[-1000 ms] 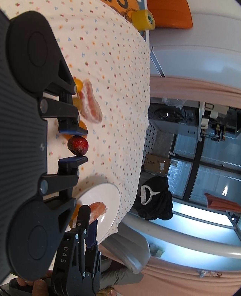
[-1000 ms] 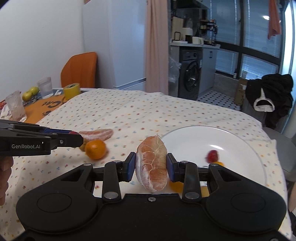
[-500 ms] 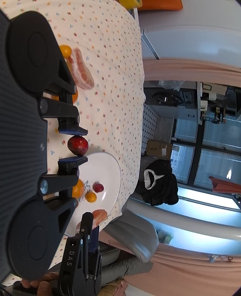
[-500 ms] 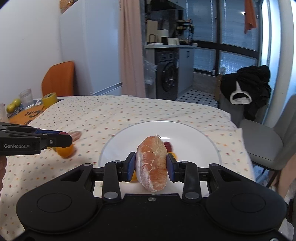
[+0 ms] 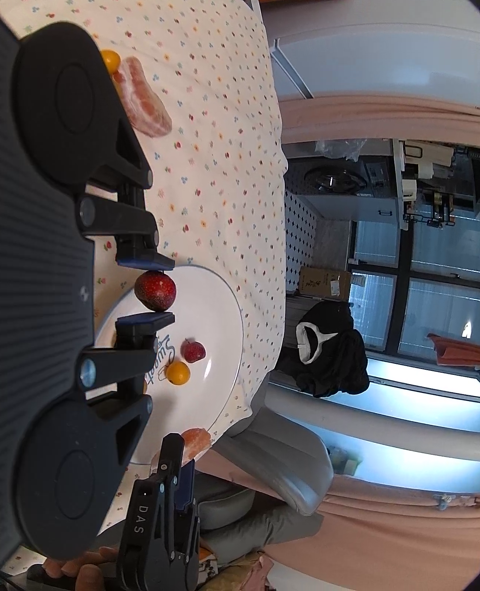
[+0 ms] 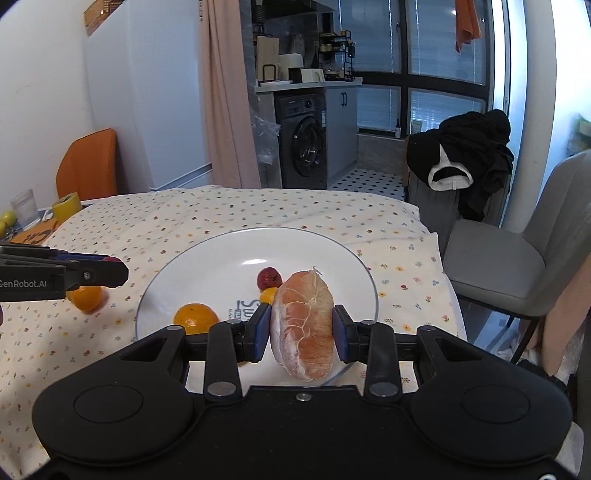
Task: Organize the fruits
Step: 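Carry both fruits over the white plate and open both tools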
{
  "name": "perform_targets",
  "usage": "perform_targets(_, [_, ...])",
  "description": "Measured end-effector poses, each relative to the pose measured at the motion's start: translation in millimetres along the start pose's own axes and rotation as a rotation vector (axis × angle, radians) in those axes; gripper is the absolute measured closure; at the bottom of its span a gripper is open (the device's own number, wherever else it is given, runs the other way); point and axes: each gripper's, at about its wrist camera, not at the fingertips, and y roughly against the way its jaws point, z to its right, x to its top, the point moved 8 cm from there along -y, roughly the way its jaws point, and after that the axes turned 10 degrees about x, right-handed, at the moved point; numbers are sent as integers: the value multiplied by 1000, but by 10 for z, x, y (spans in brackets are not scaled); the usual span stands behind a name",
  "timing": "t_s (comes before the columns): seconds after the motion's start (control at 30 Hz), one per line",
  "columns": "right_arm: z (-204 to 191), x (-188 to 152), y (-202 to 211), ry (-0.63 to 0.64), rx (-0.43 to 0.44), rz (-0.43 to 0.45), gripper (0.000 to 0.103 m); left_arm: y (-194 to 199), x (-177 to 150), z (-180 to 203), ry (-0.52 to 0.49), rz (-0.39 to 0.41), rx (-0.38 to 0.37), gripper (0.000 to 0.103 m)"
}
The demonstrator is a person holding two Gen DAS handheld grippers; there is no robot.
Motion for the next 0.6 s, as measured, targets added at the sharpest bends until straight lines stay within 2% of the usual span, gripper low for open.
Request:
perform_targets(0.4, [103, -47, -138, -26, 14, -1, 69, -230, 72, 170, -33, -25, 19, 81])
perform_targets(0.47, [122, -49, -144, -28, 12, 4, 65, -270, 72, 195, -37, -30, 19, 81])
perform_targets(0.6, [156, -75, -116, -46, 21, 12, 63, -351, 82, 255, -43, -39, 14, 81])
